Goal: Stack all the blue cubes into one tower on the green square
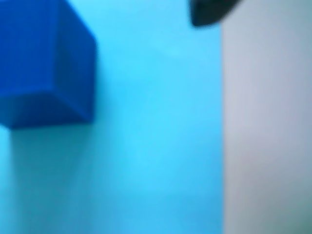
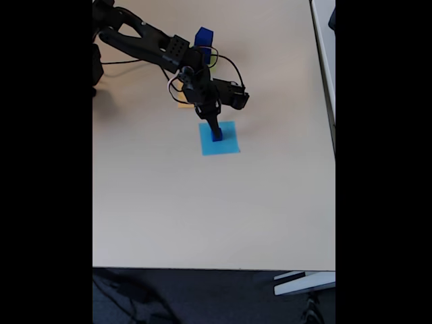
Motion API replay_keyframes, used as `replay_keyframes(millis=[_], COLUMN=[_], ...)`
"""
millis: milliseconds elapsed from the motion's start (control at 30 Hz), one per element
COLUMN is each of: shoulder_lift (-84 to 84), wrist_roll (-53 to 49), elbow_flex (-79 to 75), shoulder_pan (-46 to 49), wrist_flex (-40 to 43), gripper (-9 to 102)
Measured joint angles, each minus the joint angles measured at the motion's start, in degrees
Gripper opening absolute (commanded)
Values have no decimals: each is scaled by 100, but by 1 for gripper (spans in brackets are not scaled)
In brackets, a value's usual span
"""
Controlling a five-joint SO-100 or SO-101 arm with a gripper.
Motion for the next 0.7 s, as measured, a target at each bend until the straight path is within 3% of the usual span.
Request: replay_keyframes(millis=[700], shoulder_lift=[-492], wrist_roll=[-229], elbow_flex=[-448], shoulder_pan=[272], wrist_flex=[-211], gripper=[28])
